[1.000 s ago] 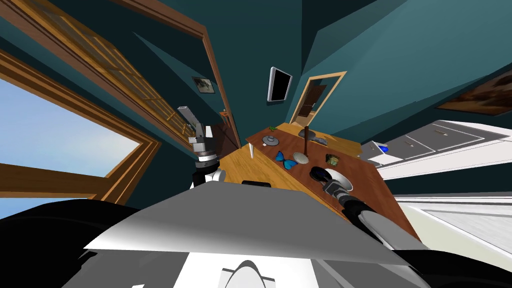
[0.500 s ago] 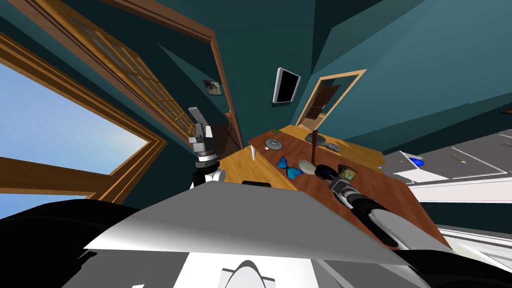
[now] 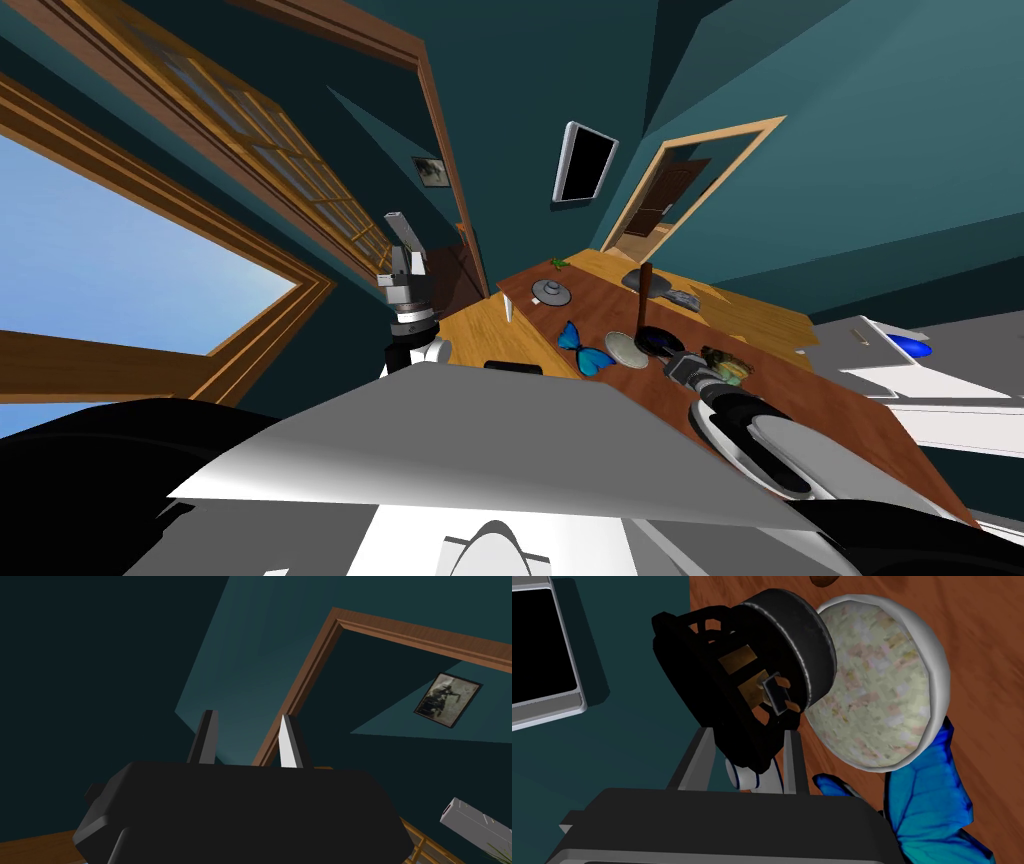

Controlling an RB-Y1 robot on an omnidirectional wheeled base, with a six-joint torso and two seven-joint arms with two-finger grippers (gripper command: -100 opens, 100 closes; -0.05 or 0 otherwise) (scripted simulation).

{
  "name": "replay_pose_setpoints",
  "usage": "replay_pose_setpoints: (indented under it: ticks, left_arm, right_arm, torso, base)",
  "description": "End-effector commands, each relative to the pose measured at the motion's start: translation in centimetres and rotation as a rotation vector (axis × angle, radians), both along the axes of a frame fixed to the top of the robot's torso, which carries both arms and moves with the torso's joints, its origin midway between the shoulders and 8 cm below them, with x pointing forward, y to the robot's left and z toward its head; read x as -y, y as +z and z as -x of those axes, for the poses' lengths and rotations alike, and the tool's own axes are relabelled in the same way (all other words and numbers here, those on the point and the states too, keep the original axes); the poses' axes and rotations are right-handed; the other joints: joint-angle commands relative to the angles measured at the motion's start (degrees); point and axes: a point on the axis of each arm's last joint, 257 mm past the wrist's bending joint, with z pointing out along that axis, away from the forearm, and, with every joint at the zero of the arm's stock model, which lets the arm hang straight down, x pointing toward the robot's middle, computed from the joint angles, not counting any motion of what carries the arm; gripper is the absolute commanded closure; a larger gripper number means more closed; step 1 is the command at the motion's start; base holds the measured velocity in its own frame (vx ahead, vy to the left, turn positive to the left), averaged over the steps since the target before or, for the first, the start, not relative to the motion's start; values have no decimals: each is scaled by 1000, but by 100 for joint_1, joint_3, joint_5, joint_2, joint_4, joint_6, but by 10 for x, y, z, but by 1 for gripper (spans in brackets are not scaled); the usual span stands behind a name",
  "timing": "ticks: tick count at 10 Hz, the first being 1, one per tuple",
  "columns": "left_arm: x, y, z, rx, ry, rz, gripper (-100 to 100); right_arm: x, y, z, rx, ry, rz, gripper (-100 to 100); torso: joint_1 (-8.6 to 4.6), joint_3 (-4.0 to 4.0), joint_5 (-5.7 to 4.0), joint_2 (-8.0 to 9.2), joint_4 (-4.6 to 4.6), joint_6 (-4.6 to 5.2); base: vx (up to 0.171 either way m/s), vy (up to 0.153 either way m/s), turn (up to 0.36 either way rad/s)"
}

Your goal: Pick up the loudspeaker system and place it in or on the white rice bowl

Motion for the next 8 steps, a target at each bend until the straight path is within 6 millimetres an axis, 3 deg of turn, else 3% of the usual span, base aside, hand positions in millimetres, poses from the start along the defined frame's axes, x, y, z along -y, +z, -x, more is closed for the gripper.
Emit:
replay_pose_setpoints:
  ticks: [1, 5, 6, 7, 8]
  left_arm:
    - [0, 0, 0, 0, 0, 0, 0]
    - [0, 0, 0, 0, 0, 0, 0]
    - [0, 0, 0, 0, 0, 0, 0]
    - [0, 0, 0, 0, 0, 0, 0]
    - [0, 0, 0, 0, 0, 0, 0]
  right_arm:
    - [0, 0, 0, 0, 0, 0, -100]
    - [0, 0, 0, 0, 0, 0, -100]
    - [0, 0, 0, 0, 0, 0, 0]
    - [9, 7, 1, -13, -8, -17, -100]
    - [13, 11, 1, -19, -12, -26, -100]
  torso:
    - [0, 0, 0, 0, 0, 0]
    - [5, 15, 1, 24, 6, 2]
    - [5, 15, 1, 25, 6, 2]
    - [5, 15, 1, 25, 6, 2]
    - [4, 15, 3, 25, 6, 0]
  base:
    - [9, -3, 2]
    - [0, 0, 0]
    - [0, 0, 0]
    - [-3, 0, 50]
    - [-5, -3, 57]
